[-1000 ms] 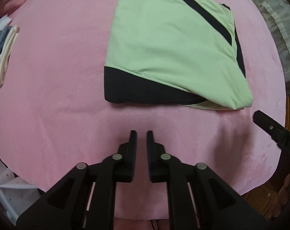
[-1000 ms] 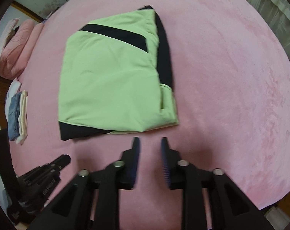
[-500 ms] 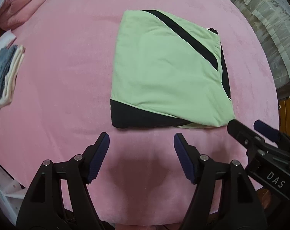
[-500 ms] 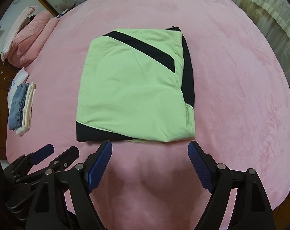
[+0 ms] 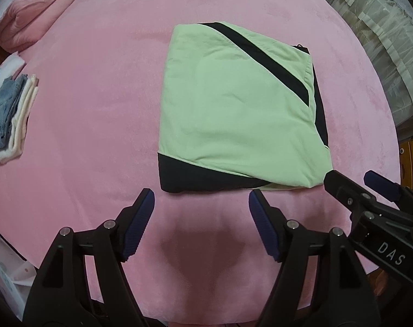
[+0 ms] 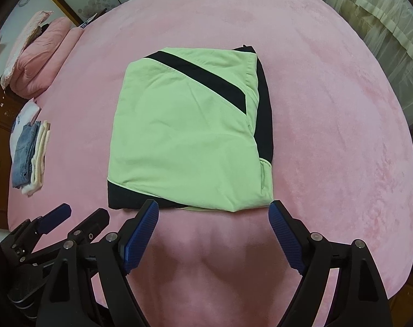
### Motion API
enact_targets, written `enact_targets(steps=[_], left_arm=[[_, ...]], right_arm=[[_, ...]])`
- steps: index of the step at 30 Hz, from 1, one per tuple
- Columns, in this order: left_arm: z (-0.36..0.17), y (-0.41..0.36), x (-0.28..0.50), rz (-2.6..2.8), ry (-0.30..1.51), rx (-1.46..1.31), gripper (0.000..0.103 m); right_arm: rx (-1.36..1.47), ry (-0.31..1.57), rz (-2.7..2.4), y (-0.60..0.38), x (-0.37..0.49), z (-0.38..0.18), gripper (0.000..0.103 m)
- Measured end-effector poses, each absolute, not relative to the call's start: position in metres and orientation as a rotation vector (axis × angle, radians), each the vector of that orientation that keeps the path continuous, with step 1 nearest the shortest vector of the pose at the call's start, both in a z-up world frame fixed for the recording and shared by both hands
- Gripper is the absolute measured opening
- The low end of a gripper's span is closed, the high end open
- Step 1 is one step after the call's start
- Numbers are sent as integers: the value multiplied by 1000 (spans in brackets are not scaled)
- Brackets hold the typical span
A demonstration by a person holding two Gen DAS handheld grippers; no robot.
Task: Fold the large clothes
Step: 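Open both grippers and pull them back from the bundle, then slide both grippers under the bundle edge and grasp it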
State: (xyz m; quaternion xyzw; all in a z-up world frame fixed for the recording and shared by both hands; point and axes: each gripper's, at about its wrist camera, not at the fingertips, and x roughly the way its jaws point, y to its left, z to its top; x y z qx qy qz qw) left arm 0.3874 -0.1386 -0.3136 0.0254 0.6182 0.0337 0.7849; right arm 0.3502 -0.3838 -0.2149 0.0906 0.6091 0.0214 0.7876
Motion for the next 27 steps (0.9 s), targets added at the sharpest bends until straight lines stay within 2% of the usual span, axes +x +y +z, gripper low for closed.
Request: enact_targets(steps=[12, 20, 23, 27], left_arm=[[-320, -134, 394, 23, 1331, 44, 69], [-337, -107, 404, -58, 1353, 23, 69], [-349, -86, 410, -103, 1353, -61, 69], [-372, -49, 427, -187, 1387, -309, 69]], right_arm=[[197, 1311, 6, -385, 353, -224, 85], [301, 1319, -1, -386, 355, -249, 86], [331, 1309, -17, -390, 358, -261, 86], [403, 1290, -35, -408, 367, -278, 86]])
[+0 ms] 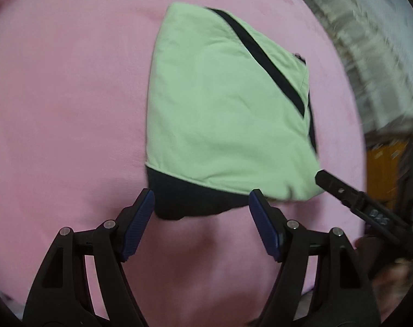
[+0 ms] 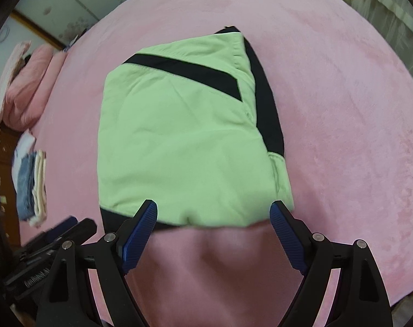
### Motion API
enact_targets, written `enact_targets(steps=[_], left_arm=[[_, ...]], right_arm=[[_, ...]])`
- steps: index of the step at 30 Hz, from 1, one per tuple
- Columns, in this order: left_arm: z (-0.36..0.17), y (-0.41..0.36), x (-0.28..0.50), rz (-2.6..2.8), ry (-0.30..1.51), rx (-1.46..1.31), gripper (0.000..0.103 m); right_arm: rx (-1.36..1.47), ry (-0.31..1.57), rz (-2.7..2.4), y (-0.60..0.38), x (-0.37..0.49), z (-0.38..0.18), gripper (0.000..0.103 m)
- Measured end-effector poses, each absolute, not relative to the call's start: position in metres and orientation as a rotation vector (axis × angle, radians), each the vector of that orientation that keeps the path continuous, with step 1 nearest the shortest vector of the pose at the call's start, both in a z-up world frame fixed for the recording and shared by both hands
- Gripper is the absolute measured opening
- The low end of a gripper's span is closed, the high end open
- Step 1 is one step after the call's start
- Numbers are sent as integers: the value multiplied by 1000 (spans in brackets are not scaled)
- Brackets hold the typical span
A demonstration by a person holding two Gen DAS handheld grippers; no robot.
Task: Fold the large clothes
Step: 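Slide both grippers under the bundle edge and grasp it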
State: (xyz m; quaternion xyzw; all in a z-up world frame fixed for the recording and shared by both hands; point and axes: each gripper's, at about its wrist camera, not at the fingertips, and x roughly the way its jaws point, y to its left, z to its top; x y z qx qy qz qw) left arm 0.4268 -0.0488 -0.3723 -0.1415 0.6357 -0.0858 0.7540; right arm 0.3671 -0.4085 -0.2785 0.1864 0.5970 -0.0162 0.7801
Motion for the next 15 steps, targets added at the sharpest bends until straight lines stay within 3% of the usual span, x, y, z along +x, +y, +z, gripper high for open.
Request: enact_targets(steps=[7, 15], left_arm=[[-411, -6, 467, -269, 1355, -559, 69], [-460, -16, 520, -295, 1460, -496, 69]], right_arm=[[531, 1200, 42, -457, 403, -320, 86], [822, 1187, 198, -513, 454, -386, 86]])
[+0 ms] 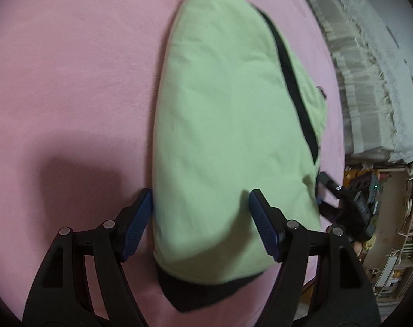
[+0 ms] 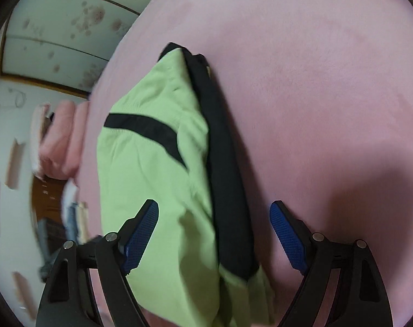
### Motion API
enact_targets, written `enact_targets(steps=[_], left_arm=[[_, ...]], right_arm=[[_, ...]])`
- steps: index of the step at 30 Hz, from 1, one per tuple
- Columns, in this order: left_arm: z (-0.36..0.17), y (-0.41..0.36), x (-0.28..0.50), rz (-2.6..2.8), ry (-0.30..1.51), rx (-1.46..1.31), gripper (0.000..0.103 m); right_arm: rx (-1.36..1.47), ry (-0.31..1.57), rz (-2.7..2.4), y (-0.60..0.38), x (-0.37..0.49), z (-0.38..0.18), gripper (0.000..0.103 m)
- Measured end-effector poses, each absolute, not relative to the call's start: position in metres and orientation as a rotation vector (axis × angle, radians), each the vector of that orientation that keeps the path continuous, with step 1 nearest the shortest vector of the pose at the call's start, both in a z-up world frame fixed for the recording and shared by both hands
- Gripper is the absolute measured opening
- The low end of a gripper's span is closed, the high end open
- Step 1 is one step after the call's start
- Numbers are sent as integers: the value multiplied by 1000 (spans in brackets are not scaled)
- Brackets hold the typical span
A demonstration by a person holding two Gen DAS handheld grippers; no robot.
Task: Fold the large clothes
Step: 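Slide both grippers under the bundle edge and grasp it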
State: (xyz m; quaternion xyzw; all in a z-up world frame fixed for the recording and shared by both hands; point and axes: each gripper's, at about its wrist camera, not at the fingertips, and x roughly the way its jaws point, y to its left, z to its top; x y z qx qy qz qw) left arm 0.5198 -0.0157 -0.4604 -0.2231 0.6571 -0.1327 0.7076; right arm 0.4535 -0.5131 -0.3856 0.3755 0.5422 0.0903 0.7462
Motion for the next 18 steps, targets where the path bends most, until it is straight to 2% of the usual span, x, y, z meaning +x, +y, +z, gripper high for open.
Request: enact_targets(steps=[2, 4, 7, 11, 16, 18], left_arm=[[-470, -23, 532, -294, 1465, -487, 69], [-474, -28, 541, -280, 1463, -471, 69], [-474, -34, 548, -271, 1470, -450, 67], [-467, -38, 546, -235, 1438, -430, 51], [-448, -54, 533, -176, 1339, -334, 39], [-436, -59, 526, -169, 1292, -312, 29]], right_arm=[[849, 1183, 268, -515, 465, -391, 83], [870, 1193, 319, -514, 475, -396, 65], [871, 1242, 340, -511, 491, -407, 48], [817, 1275, 384, -506, 508, -408, 39], [774, 1244, 393, -502, 506, -393, 19], [783, 1214, 399, -500, 504, -381, 16]])
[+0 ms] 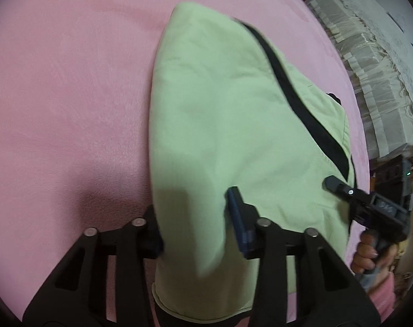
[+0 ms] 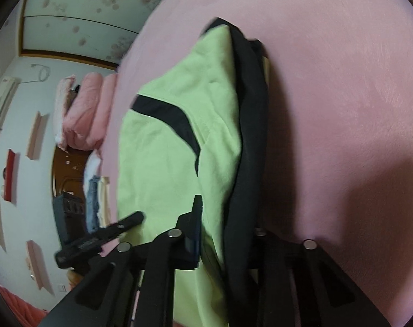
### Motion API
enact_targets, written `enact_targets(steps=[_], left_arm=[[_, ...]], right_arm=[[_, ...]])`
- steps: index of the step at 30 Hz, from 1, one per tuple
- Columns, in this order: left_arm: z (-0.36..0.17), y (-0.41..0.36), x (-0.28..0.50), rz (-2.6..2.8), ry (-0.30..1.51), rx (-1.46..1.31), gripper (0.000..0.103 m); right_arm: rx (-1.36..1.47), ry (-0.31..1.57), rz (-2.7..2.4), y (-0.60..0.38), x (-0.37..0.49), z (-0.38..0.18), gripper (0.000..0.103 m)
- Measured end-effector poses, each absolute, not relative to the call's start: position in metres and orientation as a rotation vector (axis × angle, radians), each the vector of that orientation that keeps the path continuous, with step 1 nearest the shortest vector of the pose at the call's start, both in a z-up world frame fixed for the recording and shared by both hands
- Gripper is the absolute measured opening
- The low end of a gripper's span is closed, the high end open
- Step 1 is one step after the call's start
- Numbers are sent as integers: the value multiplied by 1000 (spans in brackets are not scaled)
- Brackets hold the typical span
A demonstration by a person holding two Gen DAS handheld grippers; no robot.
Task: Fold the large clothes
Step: 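Slide both grippers under the bundle edge and grasp it, then lift the folded bundle with both grippers and carry it onto the clothes stack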
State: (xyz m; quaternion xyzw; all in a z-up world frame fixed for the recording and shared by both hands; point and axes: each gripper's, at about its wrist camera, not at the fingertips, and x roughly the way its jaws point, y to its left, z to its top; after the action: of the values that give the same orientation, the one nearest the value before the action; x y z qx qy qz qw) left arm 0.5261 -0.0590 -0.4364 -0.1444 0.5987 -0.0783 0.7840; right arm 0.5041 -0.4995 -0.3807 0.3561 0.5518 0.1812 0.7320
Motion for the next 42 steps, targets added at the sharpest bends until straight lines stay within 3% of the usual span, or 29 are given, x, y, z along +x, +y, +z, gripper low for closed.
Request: enact_targets(steps=[7, 14, 24, 35, 39, 42], left_arm=[[-394, -44, 515, -190, 1253, -341, 21], [-330, 34, 489, -163, 1214, -301, 19], [-223, 249, 446, 77, 1164, -252, 19], [-90, 493, 453, 262, 981, -4, 19], [-85, 586, 459, 300, 930, 20, 19], [-119, 651, 463, 291, 901, 26, 20]], right_arm=[[659, 1166, 342, -460, 493, -330, 15], [576, 1189, 406, -379, 478, -295, 15], [471, 1199, 696, -141, 479, -264, 15], [387, 978, 1009, 140, 511, -203, 15], [396, 895, 1039, 226, 520, -198, 15], [419, 880, 1039, 281, 537, -231, 14]])
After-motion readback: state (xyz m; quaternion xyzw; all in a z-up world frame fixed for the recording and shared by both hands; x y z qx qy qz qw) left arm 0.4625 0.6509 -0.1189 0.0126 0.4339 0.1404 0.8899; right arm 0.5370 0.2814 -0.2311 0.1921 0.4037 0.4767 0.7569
